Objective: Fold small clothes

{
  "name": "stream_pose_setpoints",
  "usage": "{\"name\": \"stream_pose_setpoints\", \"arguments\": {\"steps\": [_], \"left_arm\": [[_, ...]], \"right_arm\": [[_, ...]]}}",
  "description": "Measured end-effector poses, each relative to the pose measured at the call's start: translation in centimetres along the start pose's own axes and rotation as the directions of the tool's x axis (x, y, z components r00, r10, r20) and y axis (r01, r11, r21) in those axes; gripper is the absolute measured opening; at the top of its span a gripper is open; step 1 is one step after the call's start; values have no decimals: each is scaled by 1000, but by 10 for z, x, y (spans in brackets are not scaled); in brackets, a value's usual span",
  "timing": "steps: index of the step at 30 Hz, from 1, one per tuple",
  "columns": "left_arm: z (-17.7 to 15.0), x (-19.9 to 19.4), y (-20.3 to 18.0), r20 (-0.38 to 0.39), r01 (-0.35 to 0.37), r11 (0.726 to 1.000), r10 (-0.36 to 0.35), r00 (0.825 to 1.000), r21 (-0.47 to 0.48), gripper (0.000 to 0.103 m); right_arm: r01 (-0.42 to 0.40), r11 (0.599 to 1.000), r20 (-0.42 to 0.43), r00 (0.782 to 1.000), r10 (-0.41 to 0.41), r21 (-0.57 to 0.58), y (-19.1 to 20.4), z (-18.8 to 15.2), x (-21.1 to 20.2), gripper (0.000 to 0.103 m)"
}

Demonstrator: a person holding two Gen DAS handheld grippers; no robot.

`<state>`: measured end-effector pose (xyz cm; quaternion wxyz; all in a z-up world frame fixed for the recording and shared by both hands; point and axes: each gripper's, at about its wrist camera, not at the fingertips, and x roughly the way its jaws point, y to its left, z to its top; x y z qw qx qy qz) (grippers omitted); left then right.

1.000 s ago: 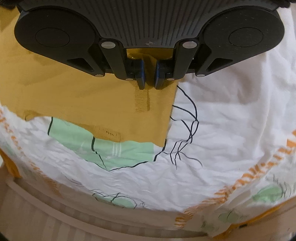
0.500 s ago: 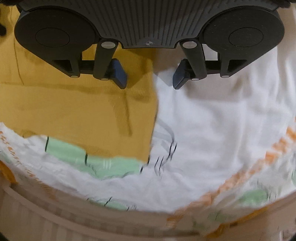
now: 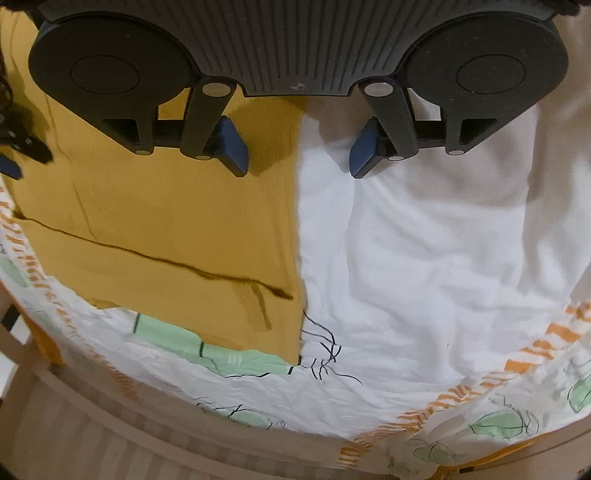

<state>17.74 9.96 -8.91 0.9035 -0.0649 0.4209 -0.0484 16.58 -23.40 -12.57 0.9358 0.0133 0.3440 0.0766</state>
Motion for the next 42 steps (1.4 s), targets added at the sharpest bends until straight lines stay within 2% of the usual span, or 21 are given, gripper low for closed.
{"name": "stream_pose_setpoints", "arguments": {"steps": [6, 12, 16, 19, 23, 26, 30, 33, 35, 42], "left_arm": [[-16, -16, 6, 20, 63, 997, -63, 998, -41, 59], [-27, -31, 9, -18, 113, 992, -114, 993, -62, 59], [-42, -45, 8, -43, 129, 991, -131, 990, -46, 58], [-51, -57, 8, -55, 142, 990, -143, 988, -27, 58], [-60, -71, 14, -68, 172, 983, -175, 982, -57, 58], [-66, -82, 19, -78, 195, 977, -202, 976, -86, 58], [-73, -95, 16, -113, 201, 978, -207, 972, -57, 58], [-76, -103, 9, -145, 185, 983, -186, 972, -18, 58], [-78, -106, 7, -159, 175, 985, -173, 972, 2, 58], [-79, -114, 7, -189, 167, 985, -157, 969, 37, 58]], "right_arm": [[-5, 1000, 6, 1000, 5, 9, -2, -3, -4, 103], [-15, 1000, -12, 1000, 15, 11, -4, -12, -21, 103], [-12, 1000, -64, 998, 14, 26, -5, -22, -43, 103], [-2, 998, -138, 990, 11, 66, -7, -24, -60, 103], [1, 985, -187, 982, 33, 175, -15, -34, -89, 102], [34, 975, -209, 978, 13, 219, -19, -41, -112, 102], [60, 941, -224, 974, 17, 332, -34, -52, -139, 102], [39, 881, -214, 974, 71, 471, -53, -62, -154, 100], [15, 858, -208, 972, 108, 514, -60, -64, -161, 98], [-57, 848, -247, 944, 216, 526, -64, -64, -163, 98]]}}
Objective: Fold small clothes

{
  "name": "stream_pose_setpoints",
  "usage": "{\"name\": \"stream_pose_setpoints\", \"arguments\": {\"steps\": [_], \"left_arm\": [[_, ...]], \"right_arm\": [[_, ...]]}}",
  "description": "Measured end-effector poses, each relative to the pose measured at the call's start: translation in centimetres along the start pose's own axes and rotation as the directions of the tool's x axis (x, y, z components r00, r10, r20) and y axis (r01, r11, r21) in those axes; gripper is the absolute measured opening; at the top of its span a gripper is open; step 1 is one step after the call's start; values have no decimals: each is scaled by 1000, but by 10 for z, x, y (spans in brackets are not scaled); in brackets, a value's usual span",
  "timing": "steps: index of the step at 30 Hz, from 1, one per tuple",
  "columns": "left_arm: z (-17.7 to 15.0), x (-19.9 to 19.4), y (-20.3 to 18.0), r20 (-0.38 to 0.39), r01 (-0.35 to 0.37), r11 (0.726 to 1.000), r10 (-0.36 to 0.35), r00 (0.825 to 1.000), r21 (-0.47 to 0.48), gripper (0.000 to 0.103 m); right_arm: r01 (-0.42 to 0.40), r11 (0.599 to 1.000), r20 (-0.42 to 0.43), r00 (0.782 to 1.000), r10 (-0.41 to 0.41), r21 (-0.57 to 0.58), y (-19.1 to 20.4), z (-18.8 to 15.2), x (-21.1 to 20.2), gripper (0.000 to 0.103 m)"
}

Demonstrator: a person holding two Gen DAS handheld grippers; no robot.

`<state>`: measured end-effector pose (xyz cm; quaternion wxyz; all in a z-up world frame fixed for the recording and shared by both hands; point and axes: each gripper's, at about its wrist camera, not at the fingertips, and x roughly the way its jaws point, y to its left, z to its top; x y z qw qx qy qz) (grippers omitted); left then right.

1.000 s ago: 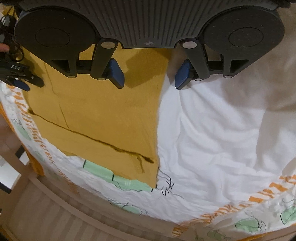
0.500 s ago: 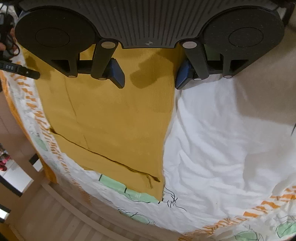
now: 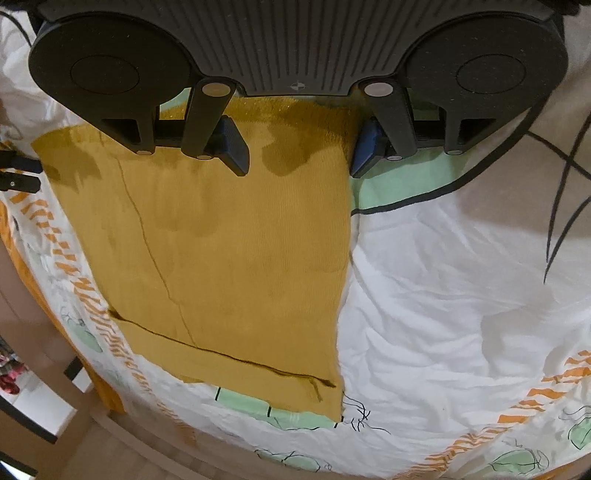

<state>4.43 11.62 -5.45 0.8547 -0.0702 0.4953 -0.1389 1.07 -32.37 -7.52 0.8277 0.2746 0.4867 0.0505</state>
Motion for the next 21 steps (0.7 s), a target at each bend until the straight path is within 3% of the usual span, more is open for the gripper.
{"name": "stream_pose_setpoints", "arguments": {"steps": [14, 21], "left_arm": [[10, 32, 5, -105, 13, 1000, -11, 994, 17, 58], [14, 42, 6, -90, 27, 1000, -25, 996, 15, 58]], "right_arm": [[-87, 994, -79, 993, 92, 62, -12, 1, 15, 99], [-120, 989, -93, 988, 127, 83, -19, 9, 28, 99]]}}
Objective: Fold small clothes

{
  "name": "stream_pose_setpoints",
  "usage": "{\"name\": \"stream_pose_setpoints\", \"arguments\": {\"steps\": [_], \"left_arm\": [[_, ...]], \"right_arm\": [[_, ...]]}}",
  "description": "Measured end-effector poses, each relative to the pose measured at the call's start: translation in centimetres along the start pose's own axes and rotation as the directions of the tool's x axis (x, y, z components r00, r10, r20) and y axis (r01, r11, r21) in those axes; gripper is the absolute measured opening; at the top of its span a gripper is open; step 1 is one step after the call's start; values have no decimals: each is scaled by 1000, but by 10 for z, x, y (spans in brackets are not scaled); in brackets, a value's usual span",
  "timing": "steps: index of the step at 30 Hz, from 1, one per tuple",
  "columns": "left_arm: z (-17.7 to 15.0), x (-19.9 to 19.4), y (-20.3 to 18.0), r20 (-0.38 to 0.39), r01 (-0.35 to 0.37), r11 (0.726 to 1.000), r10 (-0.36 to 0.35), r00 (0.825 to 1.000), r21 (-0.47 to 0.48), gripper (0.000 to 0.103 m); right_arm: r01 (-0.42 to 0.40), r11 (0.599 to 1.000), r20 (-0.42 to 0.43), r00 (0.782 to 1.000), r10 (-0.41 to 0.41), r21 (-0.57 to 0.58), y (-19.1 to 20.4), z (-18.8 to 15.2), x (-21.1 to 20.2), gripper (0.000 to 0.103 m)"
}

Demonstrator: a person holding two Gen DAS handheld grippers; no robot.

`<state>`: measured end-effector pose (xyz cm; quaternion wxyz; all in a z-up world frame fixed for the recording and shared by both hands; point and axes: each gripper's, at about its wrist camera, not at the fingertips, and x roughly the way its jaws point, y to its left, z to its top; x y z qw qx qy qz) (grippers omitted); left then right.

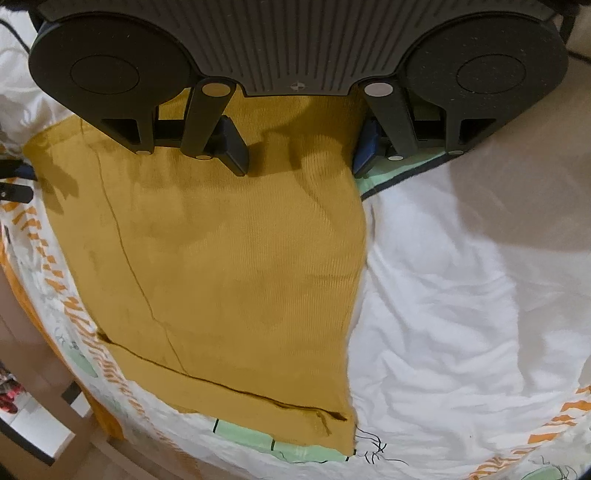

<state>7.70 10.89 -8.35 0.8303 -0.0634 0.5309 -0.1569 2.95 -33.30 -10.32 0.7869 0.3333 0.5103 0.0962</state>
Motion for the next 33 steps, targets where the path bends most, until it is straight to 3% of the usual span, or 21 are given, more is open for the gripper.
{"name": "stream_pose_setpoints", "arguments": {"steps": [7, 12, 15, 20, 26, 33], "left_arm": [[-3, -8, -2, 0, 2, 1000, -2, 1000, 26, 52], [-8, -14, -6, -7, 4, 999, -4, 1000, 43, 45], [-9, -17, -3, -8, 12, 1000, -12, 1000, 24, 36], [-11, -20, 5, 0, 40, 998, -40, 999, -46, 9], [-12, -30, 5, 82, 98, 992, -91, 992, -81, 8], [1, -48, -4, 199, 150, 985, -131, 971, -82, 8]], "right_arm": [[12, 998, -37, 999, -14, -54, 8, -5, -7, 97], [25, 996, -80, 996, -32, -84, 12, -11, -15, 87], [32, 996, -92, 995, -40, -82, 11, -14, -18, 68], [23, 998, -110, 994, -29, -54, 9, -17, -14, 26], [-11, 991, -21, 1000, 9, -132, 23, -18, -23, 13], [-52, 981, 132, 988, 77, -184, 35, -6, -37, 13]]}}
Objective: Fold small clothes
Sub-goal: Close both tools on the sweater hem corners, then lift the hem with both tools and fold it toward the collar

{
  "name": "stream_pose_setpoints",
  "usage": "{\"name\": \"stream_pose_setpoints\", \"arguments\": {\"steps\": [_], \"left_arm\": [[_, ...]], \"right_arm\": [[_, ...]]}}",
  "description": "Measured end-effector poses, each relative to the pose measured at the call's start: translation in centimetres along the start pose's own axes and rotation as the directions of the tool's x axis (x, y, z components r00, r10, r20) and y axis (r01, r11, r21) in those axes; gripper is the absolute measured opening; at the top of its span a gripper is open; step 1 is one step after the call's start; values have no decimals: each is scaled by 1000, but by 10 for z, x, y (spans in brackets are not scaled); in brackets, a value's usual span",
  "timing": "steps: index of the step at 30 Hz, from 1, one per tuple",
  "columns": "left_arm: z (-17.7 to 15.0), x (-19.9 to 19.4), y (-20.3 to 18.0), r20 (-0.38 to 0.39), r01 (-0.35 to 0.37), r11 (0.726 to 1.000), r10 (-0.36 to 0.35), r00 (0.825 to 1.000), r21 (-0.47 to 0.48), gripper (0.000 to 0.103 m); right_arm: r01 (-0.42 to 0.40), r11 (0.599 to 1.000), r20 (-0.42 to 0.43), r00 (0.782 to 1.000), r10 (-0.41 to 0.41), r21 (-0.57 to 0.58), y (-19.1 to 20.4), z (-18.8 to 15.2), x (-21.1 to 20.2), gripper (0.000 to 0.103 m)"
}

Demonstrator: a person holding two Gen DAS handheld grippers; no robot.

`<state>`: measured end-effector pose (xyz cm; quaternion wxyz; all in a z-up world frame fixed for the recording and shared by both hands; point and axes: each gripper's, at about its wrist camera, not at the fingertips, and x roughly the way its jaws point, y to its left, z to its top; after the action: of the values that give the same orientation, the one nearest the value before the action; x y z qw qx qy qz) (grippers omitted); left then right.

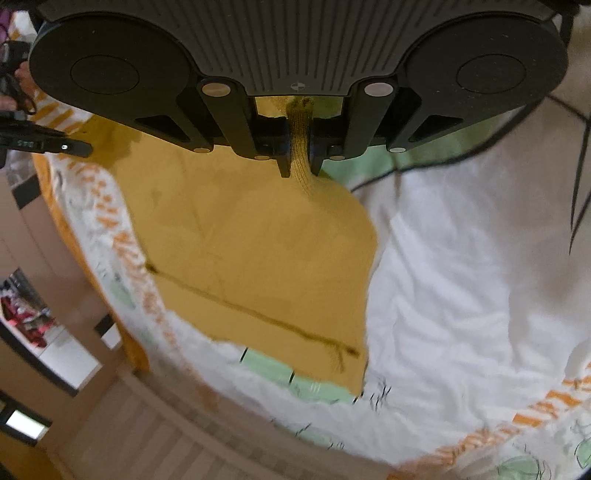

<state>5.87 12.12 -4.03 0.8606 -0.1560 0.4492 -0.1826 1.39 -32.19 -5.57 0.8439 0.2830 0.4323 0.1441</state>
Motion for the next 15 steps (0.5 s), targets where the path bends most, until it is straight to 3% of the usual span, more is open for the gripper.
{"name": "stream_pose_setpoints", "arguments": {"steps": [10, 15], "left_arm": [[55, 2, -10, 133, 56, 998, -52, 990, -23, 8], [94, 16, -9, 212, 48, 998, -38, 977, -41, 8]], "right_arm": [[-29, 1000, 146, 989, 30, -11, 3, 43, 13, 12], [-23, 1000, 225, 974, 27, -19, -1, 78, 23, 12]]}}
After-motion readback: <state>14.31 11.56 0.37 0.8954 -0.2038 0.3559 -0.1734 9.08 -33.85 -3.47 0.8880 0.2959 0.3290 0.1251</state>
